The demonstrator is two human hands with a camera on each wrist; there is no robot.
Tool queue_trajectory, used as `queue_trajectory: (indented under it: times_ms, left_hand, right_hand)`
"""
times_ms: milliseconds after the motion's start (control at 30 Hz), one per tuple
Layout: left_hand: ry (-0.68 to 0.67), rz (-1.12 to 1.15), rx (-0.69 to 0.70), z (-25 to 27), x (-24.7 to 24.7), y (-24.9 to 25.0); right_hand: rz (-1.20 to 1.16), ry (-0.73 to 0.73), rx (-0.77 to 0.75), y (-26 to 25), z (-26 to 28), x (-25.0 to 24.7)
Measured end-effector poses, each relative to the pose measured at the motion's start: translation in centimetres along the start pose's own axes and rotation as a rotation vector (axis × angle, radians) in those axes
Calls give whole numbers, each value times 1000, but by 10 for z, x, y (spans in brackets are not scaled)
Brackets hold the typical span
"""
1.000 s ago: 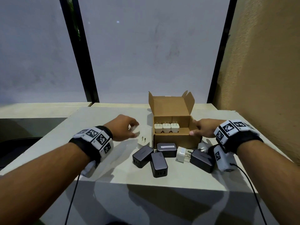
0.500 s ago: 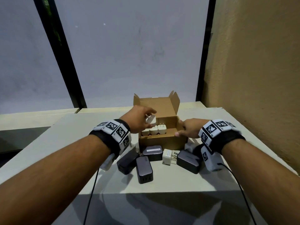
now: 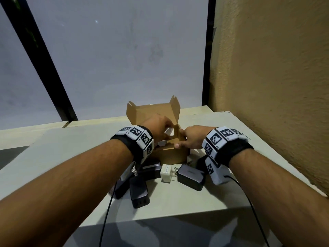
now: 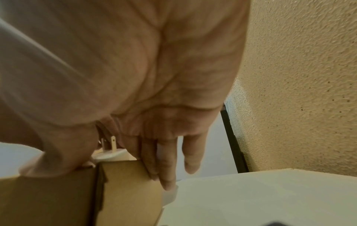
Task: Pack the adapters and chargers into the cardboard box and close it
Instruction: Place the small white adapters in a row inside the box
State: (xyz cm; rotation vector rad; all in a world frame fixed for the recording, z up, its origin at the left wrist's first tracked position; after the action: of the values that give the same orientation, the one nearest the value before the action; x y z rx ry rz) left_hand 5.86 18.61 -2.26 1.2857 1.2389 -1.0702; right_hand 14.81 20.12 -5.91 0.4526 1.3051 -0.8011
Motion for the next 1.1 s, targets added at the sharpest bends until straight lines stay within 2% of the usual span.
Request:
queue_trajectory:
  times_ms: [133, 333, 500, 733, 1100]
  left_hand:
    - [-37, -34, -25, -13, 7, 4]
    - [-195, -44, -102, -24, 24, 4]
    - [-166, -39, -105, -32, 15, 8]
    - [-285, -129, -83, -38, 26, 13]
    - [-339, -277, -73, -51, 29, 22]
  right_hand:
    - [-20, 1, -28, -1, 1, -1]
    - [20, 18, -63, -2, 2, -3]
    - [25, 32, -70, -2, 2, -4]
    - [29, 39, -100, -3, 2, -3]
    - [20, 74, -143, -3, 5, -6]
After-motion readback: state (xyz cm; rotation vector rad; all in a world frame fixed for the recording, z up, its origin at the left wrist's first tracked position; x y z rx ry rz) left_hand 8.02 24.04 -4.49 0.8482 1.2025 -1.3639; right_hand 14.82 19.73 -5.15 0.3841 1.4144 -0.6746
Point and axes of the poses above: each hand's wrist, its own z-axis away from the middle knuckle, its own x-axis out of the palm, y = z × x, the point moved 10 cm from there along -z, towards the middle knuckle, and after that the axes turned 2 degrees about -z, right-handed, at the moved point
